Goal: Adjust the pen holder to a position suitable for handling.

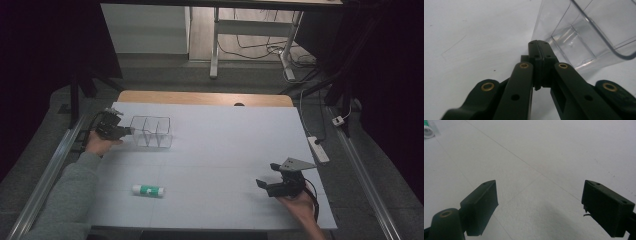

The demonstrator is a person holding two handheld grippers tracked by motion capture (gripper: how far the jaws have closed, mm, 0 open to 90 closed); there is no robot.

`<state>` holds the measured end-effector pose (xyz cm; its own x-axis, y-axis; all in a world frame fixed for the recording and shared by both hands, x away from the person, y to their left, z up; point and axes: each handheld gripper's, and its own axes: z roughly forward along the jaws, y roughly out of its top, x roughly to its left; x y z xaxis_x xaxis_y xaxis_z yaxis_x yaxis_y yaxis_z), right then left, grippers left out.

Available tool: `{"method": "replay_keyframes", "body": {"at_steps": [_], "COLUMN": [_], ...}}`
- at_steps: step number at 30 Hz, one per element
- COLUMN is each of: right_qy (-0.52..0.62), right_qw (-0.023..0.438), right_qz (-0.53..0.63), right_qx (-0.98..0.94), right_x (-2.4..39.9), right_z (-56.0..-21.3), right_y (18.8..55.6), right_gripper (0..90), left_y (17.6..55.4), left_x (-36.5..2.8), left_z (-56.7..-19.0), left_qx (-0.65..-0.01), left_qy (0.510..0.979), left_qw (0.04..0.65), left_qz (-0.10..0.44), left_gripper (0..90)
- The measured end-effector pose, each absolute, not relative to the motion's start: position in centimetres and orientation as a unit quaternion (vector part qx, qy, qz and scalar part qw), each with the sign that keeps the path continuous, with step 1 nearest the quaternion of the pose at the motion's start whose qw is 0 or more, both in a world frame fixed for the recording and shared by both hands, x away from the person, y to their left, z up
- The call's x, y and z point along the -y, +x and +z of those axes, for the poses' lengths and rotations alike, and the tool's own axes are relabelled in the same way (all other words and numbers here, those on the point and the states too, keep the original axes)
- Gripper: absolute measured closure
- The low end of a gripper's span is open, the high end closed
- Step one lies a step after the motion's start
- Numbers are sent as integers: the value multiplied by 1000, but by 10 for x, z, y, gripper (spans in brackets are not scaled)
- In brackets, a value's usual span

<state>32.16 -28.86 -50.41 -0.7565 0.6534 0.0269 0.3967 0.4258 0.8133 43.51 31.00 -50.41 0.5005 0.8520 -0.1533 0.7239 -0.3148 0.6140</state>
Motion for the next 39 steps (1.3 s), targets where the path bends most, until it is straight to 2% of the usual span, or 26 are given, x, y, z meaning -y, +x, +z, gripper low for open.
{"method": "replay_keyframes", "body": {"at_steps": [18,39], "right_qy": [315,314], "right_qw": [148,149], "right_qz": [431,429], "right_qx": [-832,-834], "right_x": [288,287], "right_z": [-504,-505], "right_y": [322,322], "right_gripper": [130,131], "left_y": [435,435], "left_x": [-273,-242], "left_z": [-499,-496], "left_qx": [-436,-403], "left_qy": [833,850], "left_qw": [331,334], "left_qz": [79,62], "left_gripper": [887,887]}}
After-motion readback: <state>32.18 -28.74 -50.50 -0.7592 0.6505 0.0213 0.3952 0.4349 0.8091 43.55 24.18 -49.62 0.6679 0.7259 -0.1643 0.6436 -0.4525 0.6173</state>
